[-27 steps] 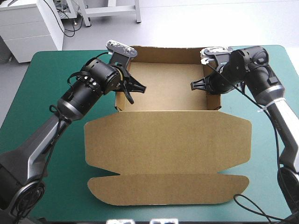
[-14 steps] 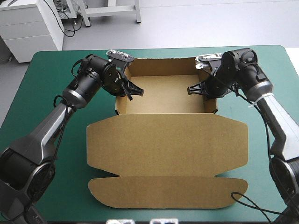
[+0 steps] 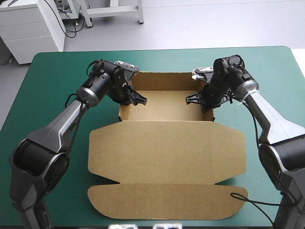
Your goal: Fold the box
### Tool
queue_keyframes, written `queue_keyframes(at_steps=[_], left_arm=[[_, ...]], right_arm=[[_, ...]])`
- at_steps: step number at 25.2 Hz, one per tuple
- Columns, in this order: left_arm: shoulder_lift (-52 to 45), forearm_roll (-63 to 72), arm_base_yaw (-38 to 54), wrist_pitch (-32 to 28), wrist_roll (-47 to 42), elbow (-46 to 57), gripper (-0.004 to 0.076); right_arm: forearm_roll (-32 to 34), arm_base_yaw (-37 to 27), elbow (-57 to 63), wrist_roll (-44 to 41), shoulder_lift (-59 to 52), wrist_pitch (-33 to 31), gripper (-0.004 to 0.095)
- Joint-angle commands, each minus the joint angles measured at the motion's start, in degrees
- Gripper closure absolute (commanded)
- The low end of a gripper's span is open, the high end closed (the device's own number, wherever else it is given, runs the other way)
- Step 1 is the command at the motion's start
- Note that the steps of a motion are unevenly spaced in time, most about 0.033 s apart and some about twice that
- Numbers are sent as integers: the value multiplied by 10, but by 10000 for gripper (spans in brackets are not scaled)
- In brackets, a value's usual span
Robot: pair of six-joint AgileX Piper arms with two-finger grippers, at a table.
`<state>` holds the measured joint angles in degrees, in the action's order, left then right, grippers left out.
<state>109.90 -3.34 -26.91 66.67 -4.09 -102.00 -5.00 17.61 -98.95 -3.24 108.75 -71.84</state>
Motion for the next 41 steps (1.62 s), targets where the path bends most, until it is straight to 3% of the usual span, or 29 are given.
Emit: queue_keyframes(at_steps=[1, 8, 10, 11, 14, 16, 29, 41], left_arm=[[-2, -2, -2, 37, 55, -12, 724], [28, 2, -2, 50, 55, -12, 710], [28, 8, -2, 60, 56, -12, 603], [28, 15, -2, 70, 70, -12, 528], [25, 18, -2, 71, 64, -12, 189], [21, 18, -2, 71, 48, -12, 87], [2, 10, -2, 71, 51, -13, 86], [-85, -2, -2, 71, 51, -13, 86]], right_arm=[[19, -3, -20, 32, -5, 4, 921], [34, -3, -20, 24, 19, 4, 921], [42, -3, -20, 12, 19, 4, 846], [39, -3, -20, 17, 19, 4, 742], [14, -3, -20, 21, 19, 4, 238], [-2, -3, -20, 16, 19, 4, -11], [-1, -3, -22, 16, 13, 4, -20], [10, -3, -26, 10, -62, 4, -18]])
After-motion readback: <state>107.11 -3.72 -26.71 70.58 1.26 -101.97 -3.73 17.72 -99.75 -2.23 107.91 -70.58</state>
